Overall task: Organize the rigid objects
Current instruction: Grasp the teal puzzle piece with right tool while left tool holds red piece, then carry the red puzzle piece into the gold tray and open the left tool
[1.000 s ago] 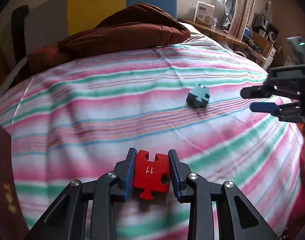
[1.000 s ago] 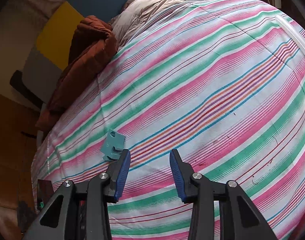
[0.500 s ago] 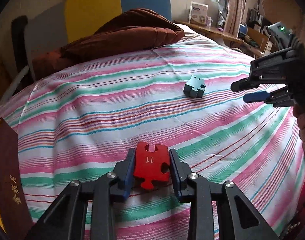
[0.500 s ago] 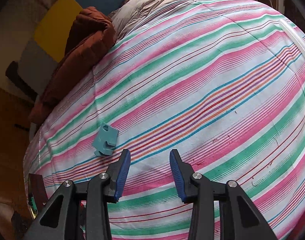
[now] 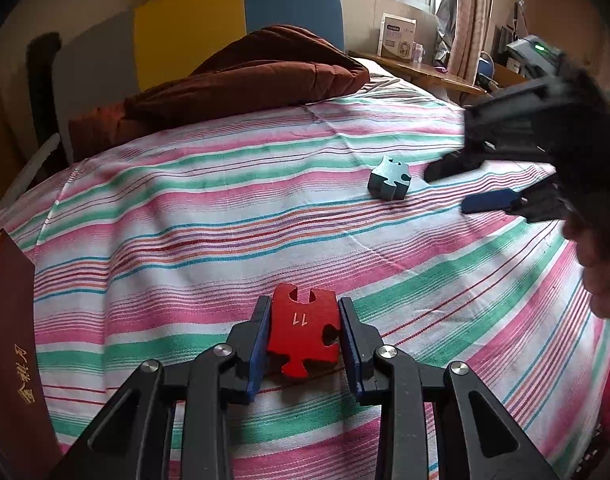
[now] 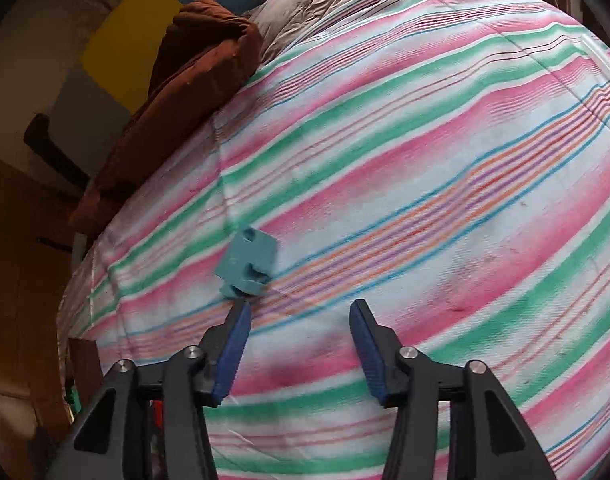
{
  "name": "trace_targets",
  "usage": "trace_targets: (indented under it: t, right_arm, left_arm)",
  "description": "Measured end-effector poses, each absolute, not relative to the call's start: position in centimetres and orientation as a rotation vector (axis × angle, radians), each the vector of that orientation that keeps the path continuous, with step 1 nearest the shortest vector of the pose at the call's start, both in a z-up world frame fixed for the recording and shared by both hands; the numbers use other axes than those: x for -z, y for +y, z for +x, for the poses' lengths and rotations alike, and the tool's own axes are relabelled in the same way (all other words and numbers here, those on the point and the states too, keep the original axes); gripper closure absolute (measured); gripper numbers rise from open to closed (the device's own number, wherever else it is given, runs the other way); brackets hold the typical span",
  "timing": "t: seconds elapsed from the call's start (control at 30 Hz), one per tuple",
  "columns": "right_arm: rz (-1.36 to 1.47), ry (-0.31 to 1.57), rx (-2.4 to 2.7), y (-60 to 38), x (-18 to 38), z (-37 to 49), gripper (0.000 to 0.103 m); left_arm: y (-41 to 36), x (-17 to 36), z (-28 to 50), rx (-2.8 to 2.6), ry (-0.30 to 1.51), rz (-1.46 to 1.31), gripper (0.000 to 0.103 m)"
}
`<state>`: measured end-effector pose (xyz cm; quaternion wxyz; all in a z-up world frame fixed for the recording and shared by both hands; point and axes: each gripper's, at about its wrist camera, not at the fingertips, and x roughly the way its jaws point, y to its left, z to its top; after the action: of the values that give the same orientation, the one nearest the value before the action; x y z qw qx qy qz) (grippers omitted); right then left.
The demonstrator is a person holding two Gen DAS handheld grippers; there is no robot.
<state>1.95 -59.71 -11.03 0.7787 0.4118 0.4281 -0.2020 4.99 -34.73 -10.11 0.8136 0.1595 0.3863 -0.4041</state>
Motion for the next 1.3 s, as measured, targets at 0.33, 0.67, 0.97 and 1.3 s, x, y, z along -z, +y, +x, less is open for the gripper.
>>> trace_targets:
  t: [0.33, 0.67, 0.97, 1.3]
  right_arm:
    - [0.497, 1.083, 0.578, -56.4, 11.0, 10.8, 0.054]
    - [0.193, 1.156, 0.133, -50.2, 11.0, 3.8, 0.057]
    - [0.167, 1.068, 0.108, -50.2, 11.4, 1.7, 0.057]
    - [0.112, 1.073, 0.092, -49.8, 11.7, 2.6, 0.057]
  left_arm:
    - [-34.4, 10.1, 5.2, 0.875, 0.833, 0.309, 0.07]
    - [-34.3, 10.2, 5.5, 0.882, 0.839, 0.295, 0.069]
    - [-35.0, 10.2, 5.0, 0.856, 0.812, 0.353, 0.069]
    - [-35.4, 10.1, 4.5, 0.825, 0.796, 0.406, 0.07]
